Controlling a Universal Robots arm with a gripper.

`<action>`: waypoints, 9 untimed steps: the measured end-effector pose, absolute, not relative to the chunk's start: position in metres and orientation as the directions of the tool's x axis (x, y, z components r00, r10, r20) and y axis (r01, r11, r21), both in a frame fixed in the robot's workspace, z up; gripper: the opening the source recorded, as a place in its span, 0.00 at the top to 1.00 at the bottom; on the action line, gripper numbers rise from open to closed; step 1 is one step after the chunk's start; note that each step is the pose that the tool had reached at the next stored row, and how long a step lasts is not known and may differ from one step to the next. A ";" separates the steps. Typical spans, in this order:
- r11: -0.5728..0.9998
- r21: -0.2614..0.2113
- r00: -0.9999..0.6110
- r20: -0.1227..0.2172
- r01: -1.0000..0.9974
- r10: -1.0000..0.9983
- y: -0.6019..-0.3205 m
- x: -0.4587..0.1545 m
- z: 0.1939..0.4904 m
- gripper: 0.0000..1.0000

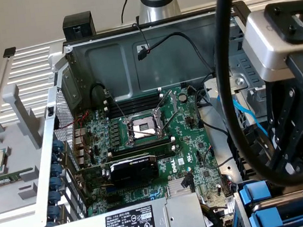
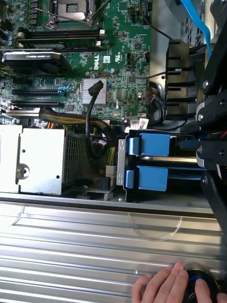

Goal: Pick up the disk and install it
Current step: 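Insert the second disk wire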

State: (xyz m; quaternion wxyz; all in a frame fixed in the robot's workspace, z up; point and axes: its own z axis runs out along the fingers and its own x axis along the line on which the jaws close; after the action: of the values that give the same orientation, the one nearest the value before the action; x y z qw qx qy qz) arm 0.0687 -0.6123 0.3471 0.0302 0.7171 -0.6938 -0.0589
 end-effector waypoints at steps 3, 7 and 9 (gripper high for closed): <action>-0.034 0.125 0.029 -0.043 -0.992 -0.999 -0.612 0.069 0.347 0.84; -0.034 0.125 0.028 -0.043 -0.992 -0.999 -0.612 0.069 0.347 0.84; -0.033 0.125 0.028 -0.043 -0.992 -0.999 -0.613 0.069 0.347 0.84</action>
State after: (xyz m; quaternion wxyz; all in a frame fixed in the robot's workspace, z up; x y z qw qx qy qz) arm 0.0691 -0.6127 0.3471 0.0301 0.7163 -0.6946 -0.0589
